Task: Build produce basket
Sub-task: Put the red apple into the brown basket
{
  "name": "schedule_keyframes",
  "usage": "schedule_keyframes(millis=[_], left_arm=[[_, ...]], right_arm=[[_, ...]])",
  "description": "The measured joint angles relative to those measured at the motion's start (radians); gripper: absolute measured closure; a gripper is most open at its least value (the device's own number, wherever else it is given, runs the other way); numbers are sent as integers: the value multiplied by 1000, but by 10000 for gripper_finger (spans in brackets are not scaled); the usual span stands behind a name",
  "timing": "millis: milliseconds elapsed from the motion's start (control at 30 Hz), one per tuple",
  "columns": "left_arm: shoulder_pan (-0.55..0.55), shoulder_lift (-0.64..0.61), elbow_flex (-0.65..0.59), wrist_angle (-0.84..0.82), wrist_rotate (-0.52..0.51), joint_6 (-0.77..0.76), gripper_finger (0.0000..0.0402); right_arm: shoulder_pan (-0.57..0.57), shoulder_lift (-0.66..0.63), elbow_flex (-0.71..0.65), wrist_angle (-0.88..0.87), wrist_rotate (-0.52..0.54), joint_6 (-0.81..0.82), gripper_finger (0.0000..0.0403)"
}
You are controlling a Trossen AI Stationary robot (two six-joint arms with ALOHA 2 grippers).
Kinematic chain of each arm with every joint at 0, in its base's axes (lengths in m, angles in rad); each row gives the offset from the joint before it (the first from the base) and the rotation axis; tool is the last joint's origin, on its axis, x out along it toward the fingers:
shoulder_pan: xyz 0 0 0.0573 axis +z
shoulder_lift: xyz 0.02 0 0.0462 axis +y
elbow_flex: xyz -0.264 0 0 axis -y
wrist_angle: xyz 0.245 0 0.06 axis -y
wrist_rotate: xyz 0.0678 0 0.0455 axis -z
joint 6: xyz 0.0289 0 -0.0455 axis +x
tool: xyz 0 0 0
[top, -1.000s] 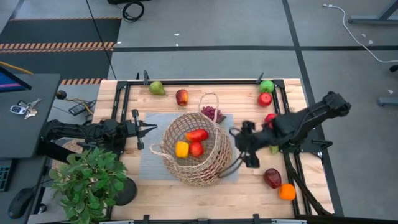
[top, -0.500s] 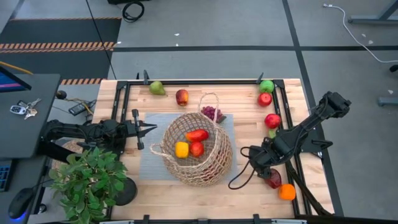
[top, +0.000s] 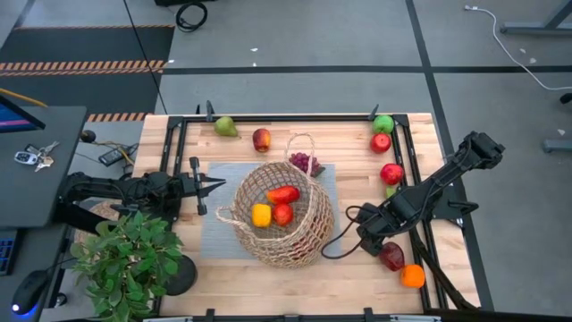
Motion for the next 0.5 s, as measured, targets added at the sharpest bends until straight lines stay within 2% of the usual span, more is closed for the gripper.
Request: schedule_keyframes(millis=[200,500], left_arm=[[0,0,0,0,0,0,367],[0,0,0,0,0,0,374]], right_arm=[[19,11,0,0,-22,193,28],[111,98,0,18,-68,413,28]])
